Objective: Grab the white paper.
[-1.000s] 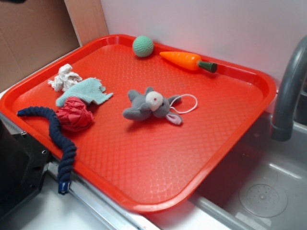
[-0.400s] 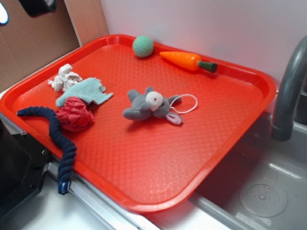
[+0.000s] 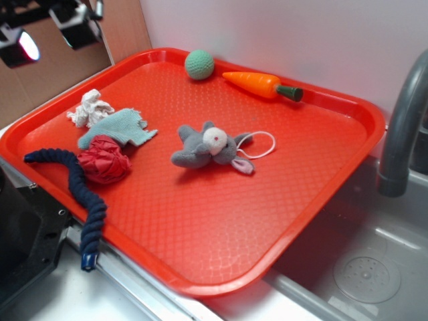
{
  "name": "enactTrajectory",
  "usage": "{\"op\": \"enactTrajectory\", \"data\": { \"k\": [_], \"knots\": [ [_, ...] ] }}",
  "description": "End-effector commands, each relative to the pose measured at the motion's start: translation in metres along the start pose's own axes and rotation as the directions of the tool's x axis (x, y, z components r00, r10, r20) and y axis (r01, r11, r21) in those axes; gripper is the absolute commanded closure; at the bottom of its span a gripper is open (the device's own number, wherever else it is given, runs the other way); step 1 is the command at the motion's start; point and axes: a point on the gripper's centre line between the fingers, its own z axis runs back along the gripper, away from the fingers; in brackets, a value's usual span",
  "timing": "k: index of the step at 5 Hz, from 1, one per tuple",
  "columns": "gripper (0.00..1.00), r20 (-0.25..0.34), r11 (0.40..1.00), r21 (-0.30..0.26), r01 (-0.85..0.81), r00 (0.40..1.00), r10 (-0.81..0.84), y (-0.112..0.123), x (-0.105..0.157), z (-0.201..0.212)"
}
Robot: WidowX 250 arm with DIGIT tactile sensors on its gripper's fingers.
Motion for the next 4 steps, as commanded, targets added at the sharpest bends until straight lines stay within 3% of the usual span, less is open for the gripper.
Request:
{"op": "enactTrajectory", "data": {
  "k": [1,3,4],
  "knots": [
    [0.0,0.067,0.995,0.079,-0.068,0.996,0.063,0.008,0.034,-0.05],
    [0.0,0.069,0.98,0.194,-0.05,0.997,0.038,0.017,0.036,-0.086],
    [1.0,0.065,0.98,0.196,-0.036,0.998,0.024,0.015,0.033,-0.094]
  ]
}}
